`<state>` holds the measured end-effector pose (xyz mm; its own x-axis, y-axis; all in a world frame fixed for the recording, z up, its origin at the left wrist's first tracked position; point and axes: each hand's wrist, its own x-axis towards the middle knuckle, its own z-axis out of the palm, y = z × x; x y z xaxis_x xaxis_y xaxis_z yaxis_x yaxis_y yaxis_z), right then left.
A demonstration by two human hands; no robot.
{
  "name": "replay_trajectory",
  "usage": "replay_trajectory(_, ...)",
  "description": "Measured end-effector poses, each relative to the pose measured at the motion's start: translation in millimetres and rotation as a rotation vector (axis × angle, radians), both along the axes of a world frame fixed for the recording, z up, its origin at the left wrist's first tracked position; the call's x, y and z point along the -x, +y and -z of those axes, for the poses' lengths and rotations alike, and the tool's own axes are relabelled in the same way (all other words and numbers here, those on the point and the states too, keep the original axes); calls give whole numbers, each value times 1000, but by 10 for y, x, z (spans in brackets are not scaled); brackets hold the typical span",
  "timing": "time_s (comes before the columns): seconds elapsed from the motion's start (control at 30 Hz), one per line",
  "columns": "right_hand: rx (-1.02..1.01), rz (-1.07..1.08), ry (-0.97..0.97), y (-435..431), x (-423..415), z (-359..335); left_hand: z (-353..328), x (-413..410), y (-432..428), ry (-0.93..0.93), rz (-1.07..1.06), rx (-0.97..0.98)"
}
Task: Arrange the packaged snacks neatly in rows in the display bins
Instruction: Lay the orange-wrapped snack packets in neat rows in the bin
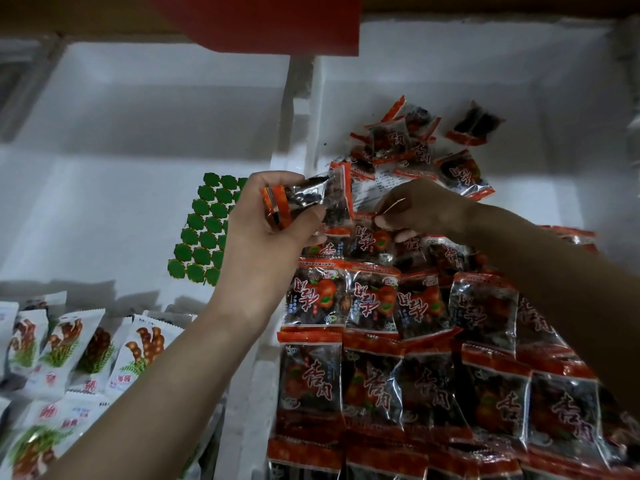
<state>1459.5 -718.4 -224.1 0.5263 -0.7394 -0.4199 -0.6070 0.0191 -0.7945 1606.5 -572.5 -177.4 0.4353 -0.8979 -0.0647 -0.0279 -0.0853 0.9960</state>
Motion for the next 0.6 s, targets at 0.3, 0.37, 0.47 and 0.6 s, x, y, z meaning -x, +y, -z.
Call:
replay_trajectory(0.3,300,-124,174,48,-22,88,17,47,-19,41,-10,-21)
replay_trajectory(0.37,312,-134,141,75,-21,105,20,71,-39,59,-9,-25)
replay_trajectory(0.47,315,-101,75,106,10,105,24,112,-73,94,-6,-26)
replay_trajectory(0.6,418,-83,50,129,112,58,35,179,-116,126,39,-48)
